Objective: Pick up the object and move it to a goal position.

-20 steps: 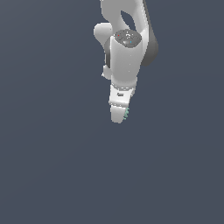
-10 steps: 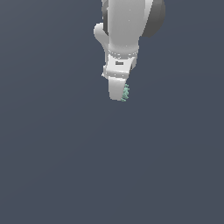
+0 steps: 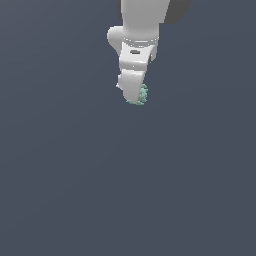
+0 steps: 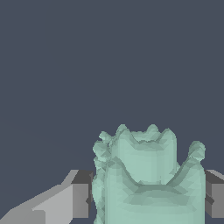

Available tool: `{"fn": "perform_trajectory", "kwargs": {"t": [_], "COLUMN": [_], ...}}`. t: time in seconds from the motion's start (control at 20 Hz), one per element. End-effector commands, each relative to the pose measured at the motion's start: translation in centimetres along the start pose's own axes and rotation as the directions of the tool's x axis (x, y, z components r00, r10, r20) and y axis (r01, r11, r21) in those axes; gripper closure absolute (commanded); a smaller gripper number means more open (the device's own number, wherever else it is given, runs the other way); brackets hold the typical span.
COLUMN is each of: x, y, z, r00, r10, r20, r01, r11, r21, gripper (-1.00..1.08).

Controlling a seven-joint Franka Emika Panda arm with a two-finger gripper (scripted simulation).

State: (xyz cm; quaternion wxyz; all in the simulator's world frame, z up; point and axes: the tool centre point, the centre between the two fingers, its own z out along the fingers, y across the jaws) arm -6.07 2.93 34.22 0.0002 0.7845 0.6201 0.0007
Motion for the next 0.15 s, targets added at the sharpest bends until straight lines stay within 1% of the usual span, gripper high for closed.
{"fn": "perform_trajectory", "kwargs": {"t": [0.0,0.1], "x": [-0.04,-0.04], "y": [0.0,0.05], "z": [-0.12,-0.04], "r00": [1.0,1.0], "r10": [0.0,0.001], "r20": [0.0,0.001], "r01": [0.0,-0.001], "r11": [1.0,1.0], "r21": [0.001,0.001], "gripper": [1.08,1.08]}}
